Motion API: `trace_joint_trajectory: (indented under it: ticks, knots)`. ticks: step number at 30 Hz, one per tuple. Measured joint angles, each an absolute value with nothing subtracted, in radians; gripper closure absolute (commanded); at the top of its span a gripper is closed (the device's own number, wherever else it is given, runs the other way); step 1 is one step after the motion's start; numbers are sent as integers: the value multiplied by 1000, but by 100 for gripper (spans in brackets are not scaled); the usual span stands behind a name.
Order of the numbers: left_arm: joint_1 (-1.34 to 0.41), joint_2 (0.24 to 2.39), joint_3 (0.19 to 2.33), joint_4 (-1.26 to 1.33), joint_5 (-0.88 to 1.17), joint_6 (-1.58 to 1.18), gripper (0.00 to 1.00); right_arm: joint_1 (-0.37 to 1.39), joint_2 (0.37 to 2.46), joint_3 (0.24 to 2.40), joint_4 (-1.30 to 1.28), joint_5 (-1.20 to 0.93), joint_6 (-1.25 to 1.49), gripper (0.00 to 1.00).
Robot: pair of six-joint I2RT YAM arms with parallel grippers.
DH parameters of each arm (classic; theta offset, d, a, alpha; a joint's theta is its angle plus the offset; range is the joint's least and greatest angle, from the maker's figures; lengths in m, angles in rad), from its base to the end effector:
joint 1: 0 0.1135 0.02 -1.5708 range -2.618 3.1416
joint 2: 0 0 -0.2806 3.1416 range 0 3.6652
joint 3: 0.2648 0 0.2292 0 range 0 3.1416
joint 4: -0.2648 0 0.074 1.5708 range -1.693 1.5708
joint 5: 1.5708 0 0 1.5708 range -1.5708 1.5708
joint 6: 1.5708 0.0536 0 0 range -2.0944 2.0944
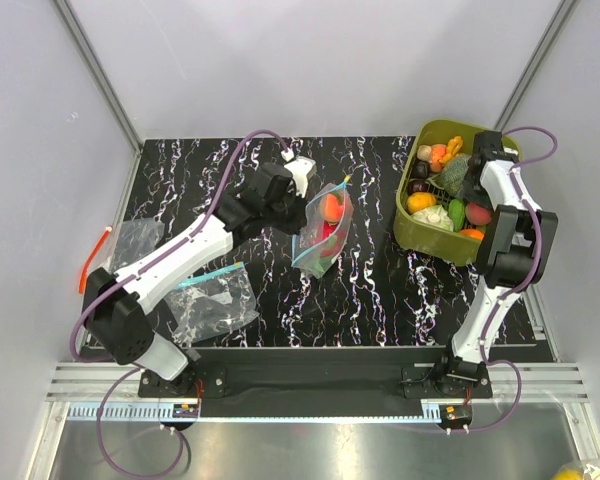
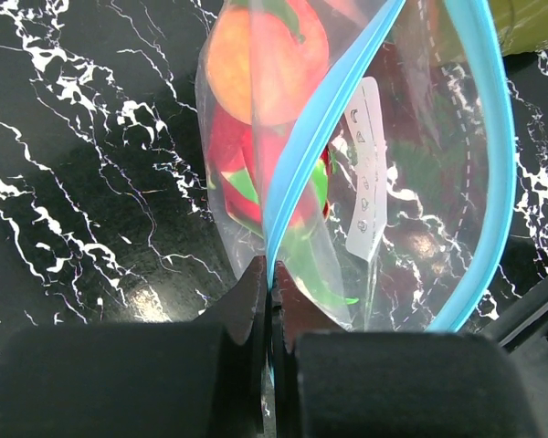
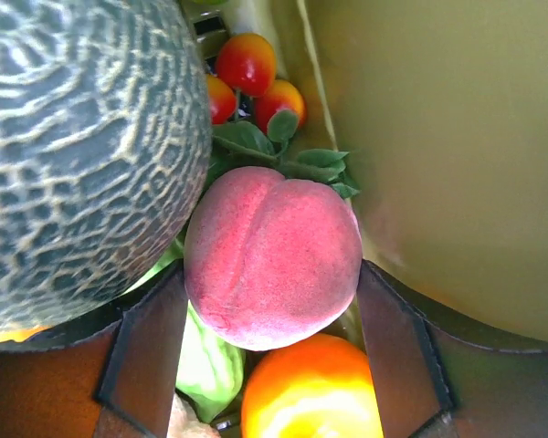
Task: Place the food in the zip-top bag and seal the zipper
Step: Pick up the fake fruit from the bin.
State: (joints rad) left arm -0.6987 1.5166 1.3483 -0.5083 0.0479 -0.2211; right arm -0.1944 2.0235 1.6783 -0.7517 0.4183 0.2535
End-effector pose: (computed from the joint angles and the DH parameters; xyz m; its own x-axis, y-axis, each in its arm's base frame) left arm 0.2528 -0.2158 0.3359 -0.6149 0.2305 -0.7542 0.5496 0.8111 -0.2002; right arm 0.4151 -0.1039 0.2380 -0.7552 0.3823 -0.5324 0.5659 0.7901 -0.2354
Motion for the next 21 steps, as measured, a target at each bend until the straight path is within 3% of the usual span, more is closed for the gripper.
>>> trace_joint_trajectory:
  ticks: [3,21]
  knots:
    - [-699,1502,1348,-514,44,-221,100,-186,2003,1669,-748,401,253,43]
    - [-825,1496,1523,-638,-118,-106,100,-130,1504,1650,-812,26,315,47]
